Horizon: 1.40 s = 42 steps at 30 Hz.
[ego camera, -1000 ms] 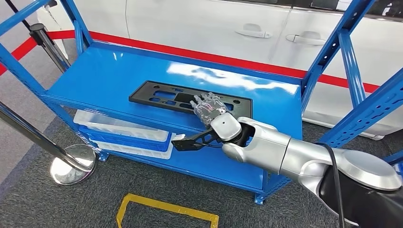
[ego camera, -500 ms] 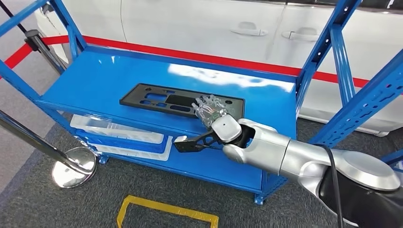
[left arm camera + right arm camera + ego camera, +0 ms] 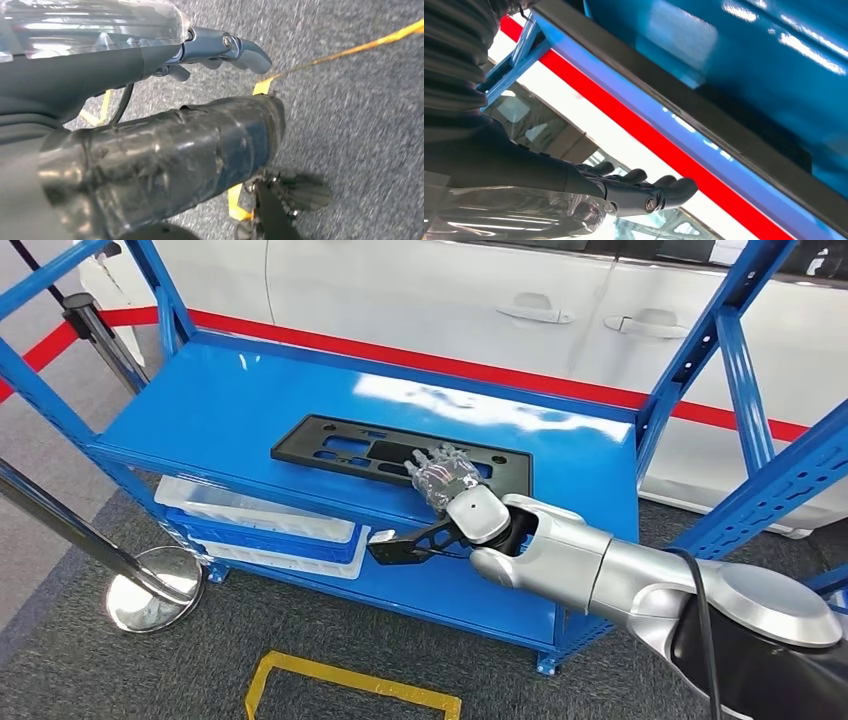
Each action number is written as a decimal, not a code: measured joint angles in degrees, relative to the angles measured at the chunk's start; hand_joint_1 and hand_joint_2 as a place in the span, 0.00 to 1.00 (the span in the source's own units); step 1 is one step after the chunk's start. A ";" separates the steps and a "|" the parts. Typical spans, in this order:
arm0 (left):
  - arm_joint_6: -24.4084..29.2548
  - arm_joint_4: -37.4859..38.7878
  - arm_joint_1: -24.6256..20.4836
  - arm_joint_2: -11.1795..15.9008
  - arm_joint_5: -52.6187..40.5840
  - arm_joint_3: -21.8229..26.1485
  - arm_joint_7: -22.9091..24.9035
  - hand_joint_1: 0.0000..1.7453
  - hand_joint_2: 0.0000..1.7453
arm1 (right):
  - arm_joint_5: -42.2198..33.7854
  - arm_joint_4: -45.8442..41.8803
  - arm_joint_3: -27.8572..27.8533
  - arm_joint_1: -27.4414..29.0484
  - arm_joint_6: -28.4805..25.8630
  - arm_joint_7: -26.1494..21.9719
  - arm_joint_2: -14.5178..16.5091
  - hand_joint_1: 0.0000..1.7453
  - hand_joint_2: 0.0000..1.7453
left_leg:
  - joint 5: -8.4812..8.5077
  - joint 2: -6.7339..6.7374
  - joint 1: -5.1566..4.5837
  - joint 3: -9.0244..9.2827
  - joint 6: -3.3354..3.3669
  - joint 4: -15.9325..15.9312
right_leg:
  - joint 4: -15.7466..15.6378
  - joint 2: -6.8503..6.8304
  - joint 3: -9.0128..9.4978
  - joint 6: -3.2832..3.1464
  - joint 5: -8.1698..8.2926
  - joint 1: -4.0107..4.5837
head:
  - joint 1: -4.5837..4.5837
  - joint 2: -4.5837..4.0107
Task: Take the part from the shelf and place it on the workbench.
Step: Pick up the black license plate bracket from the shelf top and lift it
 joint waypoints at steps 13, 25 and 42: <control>0.00 0.00 0.07 0.03 0.00 -0.13 0.05 0.00 0.00 | 0.49 0.39 0.00 0.80 0.01 -0.02 -0.22 0.00 1.00 | -1.97 -0.18 -0.20 -0.89 -1.94 2.55 | -6.65 -0.02 2.69 -1.60 4.45 -0.18 | -0.13 0.00; 0.01 0.00 -0.02 0.09 0.01 -0.34 -0.13 0.00 0.00 | 0.75 0.51 0.00 0.93 0.00 -0.05 -0.23 0.00 1.00 | -0.74 -0.16 -0.46 -0.72 -1.75 1.43 | -6.68 0.11 3.06 -1.46 4.05 0.08 | -0.44 0.00; 0.02 0.00 0.05 0.03 -0.28 -0.44 0.00 0.00 0.00 | 1.53 0.99 -0.25 1.44 -0.62 -0.55 -0.28 0.00 0.75 | -1.51 -0.33 -0.37 0.01 -1.43 1.37 | -6.15 0.06 2.01 -1.37 4.66 0.24 | 0.00 0.00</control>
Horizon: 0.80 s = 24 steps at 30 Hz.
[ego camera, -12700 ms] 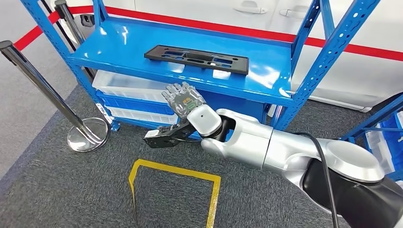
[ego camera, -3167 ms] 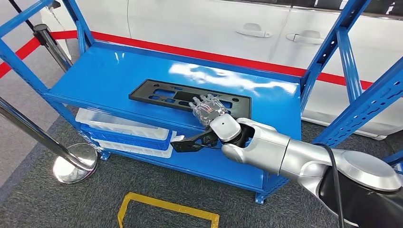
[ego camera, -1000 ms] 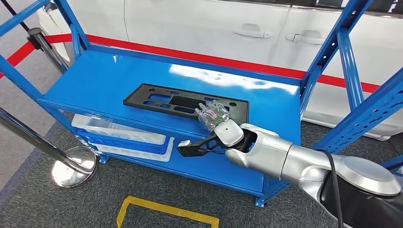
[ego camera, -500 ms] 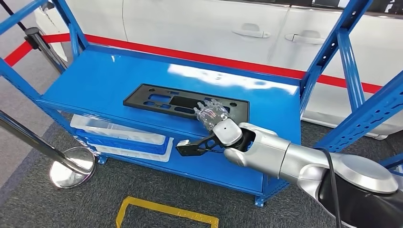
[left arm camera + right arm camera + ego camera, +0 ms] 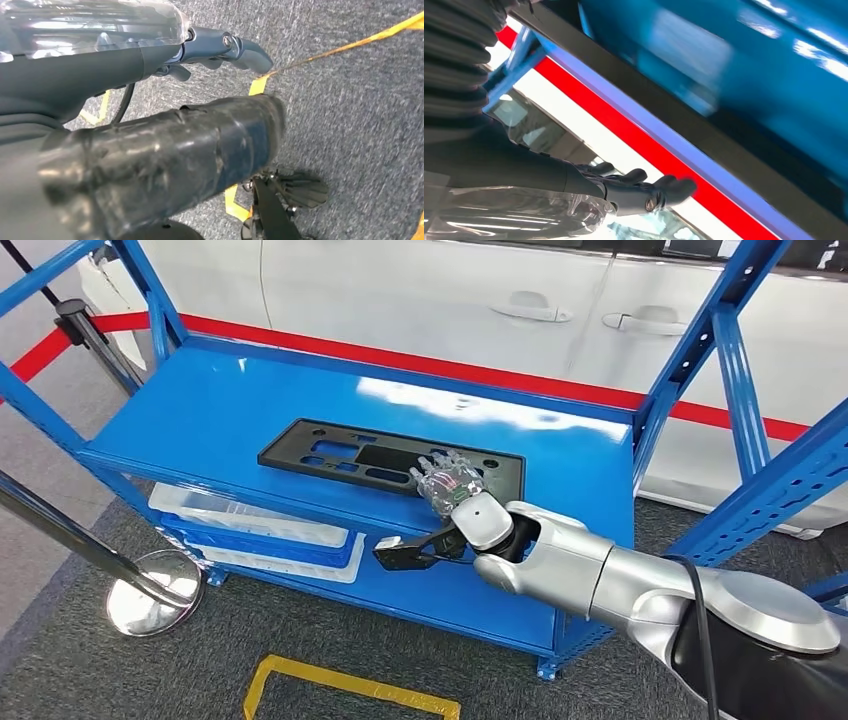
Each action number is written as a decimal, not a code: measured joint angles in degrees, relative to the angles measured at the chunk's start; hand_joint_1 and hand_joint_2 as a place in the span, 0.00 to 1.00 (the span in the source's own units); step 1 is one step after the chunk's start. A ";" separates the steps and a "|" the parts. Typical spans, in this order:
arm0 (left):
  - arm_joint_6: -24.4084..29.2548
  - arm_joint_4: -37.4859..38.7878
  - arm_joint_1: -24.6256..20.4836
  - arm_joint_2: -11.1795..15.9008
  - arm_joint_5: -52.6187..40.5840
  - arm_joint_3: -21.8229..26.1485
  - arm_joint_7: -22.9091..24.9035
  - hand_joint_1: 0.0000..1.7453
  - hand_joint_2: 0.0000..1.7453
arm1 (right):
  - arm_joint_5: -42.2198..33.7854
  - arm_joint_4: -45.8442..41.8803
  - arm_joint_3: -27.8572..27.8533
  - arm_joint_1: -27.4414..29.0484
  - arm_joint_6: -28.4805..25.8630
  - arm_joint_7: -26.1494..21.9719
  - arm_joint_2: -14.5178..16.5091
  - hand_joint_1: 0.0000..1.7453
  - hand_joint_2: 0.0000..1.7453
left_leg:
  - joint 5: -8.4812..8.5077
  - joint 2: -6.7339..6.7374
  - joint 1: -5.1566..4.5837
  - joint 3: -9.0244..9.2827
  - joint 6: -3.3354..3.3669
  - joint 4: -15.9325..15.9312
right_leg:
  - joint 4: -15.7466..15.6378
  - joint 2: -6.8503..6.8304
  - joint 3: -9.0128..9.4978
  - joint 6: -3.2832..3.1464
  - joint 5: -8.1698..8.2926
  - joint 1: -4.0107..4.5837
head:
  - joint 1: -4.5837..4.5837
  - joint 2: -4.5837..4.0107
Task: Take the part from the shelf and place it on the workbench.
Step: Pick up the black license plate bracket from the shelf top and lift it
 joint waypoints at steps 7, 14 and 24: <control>0.00 0.00 0.03 0.05 -0.07 -0.04 0.01 0.00 0.00 | 0.03 0.09 -0.23 0.20 -0.10 -0.08 -0.02 0.00 1.00 | -6.75 0.23 0.25 -7.46 -1.39 15.67 | -0.64 -0.12 0.51 -1.08 0.20 -0.28 | -0.46 0.00; -0.02 0.00 -0.04 0.23 -0.08 -0.07 0.09 0.00 0.00 | 0.51 0.25 -1.02 0.04 -1.58 0.06 -0.04 0.00 1.00 | 0.38 0.15 -0.47 0.16 0.22 -0.41 | -0.61 0.09 0.55 -0.16 0.11 -0.02 | -0.41 0.00; -0.04 0.00 0.01 0.13 -0.09 -0.09 0.29 0.00 0.00 | 1.27 0.56 -1.91 0.80 -2.12 0.51 -0.15 0.00 1.00 | 0.72 0.27 0.17 0.97 1.69 -1.38 | 11.81 -0.15 -5.44 1.67 -4.37 -0.48 | 0.16 0.00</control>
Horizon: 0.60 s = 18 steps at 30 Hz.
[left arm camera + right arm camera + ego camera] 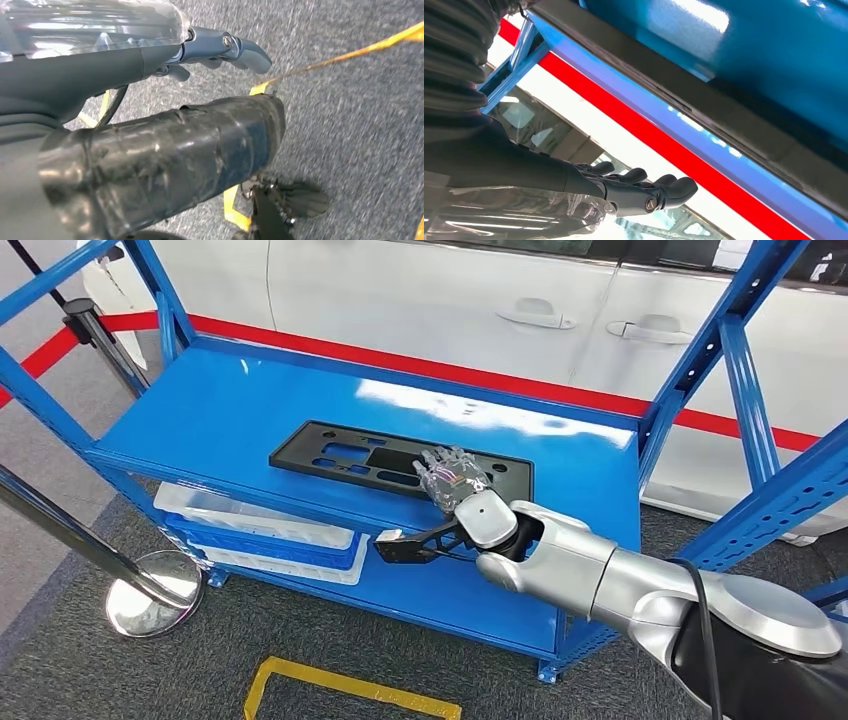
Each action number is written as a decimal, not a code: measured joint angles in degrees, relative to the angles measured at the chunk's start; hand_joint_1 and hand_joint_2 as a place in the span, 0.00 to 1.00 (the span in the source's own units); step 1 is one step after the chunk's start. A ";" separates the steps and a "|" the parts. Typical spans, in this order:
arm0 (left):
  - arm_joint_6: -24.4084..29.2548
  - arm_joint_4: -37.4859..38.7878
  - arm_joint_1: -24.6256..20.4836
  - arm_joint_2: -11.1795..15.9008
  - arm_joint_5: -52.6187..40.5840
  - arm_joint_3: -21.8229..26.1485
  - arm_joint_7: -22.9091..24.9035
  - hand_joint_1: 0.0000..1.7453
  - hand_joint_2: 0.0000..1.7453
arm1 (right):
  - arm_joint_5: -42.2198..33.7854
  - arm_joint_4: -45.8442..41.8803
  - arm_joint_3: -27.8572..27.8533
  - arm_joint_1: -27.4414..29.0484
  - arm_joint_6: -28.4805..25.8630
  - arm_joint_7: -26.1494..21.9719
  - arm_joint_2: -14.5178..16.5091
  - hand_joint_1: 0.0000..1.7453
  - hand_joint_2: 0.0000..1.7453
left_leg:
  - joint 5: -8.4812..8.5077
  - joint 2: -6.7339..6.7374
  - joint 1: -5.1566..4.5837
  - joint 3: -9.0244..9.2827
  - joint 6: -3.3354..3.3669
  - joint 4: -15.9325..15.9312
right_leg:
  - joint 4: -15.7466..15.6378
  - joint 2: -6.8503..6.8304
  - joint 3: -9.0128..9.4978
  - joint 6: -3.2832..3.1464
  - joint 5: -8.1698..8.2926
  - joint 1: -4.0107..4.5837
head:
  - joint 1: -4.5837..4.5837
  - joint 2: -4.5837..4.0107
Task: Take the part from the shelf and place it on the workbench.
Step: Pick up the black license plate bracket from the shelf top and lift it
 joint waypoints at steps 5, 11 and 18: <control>0.02 0.00 -0.01 -0.11 0.00 0.00 0.14 0.00 0.00 | 0.32 0.09 -0.34 -0.01 -0.27 0.04 0.03 0.00 1.00 | -0.69 -0.12 -0.35 -0.48 -1.15 1.05 | -11.97 -0.03 5.91 -0.97 4.15 0.32 | -0.07 0.00; 0.01 0.00 0.01 -0.01 0.00 -0.01 0.19 0.00 0.00 | 0.72 0.21 -0.63 0.12 -0.26 0.03 0.09 0.00 1.00 | -5.82 -0.01 0.01 -4.83 -2.74 10.36 | -12.85 -0.08 6.40 -2.41 4.50 -0.09 | -0.53 0.00; -0.08 0.00 0.03 0.05 0.04 -0.02 0.09 0.00 0.00 | 1.22 0.45 -0.61 0.54 0.01 0.01 0.11 0.00 1.00 | -0.36 -0.02 -0.03 -2.79 -2.57 4.30 | -12.39 0.09 6.65 -2.11 3.93 0.13 | -0.55 0.00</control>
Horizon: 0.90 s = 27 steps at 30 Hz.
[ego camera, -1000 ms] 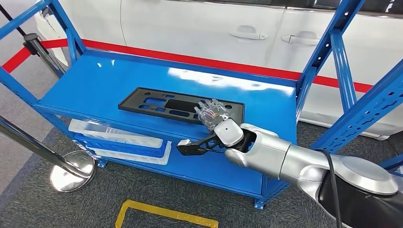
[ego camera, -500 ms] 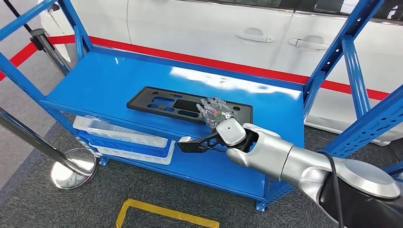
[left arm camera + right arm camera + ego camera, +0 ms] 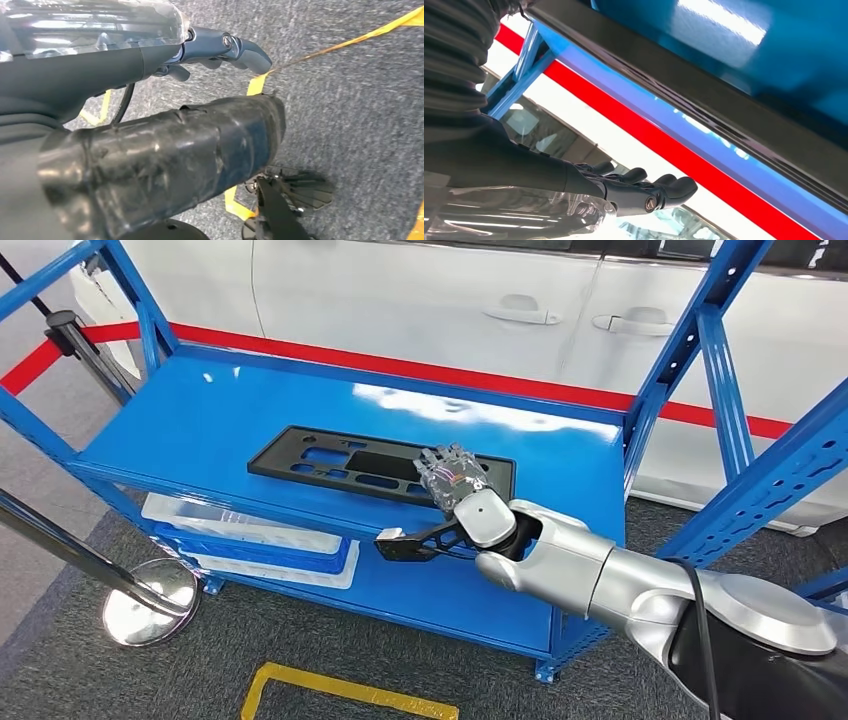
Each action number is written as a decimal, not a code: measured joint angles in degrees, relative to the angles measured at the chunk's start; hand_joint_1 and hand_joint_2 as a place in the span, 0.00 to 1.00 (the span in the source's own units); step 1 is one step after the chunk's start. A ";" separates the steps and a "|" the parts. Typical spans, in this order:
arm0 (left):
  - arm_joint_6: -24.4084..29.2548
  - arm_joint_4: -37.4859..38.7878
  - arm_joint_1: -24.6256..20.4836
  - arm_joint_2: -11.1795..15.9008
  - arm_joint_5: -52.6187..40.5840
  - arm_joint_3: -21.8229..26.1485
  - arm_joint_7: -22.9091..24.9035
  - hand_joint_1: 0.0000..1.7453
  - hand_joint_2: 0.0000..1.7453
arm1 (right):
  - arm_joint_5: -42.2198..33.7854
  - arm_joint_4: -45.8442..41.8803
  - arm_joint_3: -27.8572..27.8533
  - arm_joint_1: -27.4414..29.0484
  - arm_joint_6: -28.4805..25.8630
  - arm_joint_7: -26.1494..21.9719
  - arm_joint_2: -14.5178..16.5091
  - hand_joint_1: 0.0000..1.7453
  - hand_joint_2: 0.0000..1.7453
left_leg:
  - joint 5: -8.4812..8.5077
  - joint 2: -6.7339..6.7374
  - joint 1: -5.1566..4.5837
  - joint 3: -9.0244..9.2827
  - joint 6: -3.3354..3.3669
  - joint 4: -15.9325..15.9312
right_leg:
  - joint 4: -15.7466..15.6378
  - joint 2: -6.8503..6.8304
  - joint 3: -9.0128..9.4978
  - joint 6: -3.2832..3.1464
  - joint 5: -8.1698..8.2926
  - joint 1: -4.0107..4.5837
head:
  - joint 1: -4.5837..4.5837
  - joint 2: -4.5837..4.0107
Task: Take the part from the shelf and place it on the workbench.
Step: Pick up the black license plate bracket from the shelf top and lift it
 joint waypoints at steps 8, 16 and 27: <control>-0.05 0.00 -0.11 -0.10 -0.06 -0.01 -0.47 0.00 0.00 | 0.79 0.38 -0.03 0.27 -0.09 -0.60 0.00 0.00 1.00 | 0.63 -0.02 0.05 1.73 2.29 -3.70 | 7.42 -0.19 -3.55 1.98 -4.59 0.00 | 0.35 0.00; -0.07 0.00 -0.13 -0.28 -0.17 -0.02 -0.62 0.00 0.00 | 1.68 0.77 -0.03 1.07 0.22 -0.62 0.09 0.00 1.00 | 0.00 -0.30 -0.32 1.56 2.09 -2.88 | 1.68 -0.15 -1.28 0.88 -0.02 0.33 | 0.41 0.00; -0.19 0.00 -0.07 -0.42 -0.21 -0.05 -1.20 0.00 0.00 | 1.89 1.28 0.01 1.16 0.68 -0.65 0.63 0.00 1.00 | -6.44 -0.04 0.15 -5.79 -0.59 12.10 | -0.34 -0.31 -0.14 -0.57 0.37 0.03 | -0.05 0.00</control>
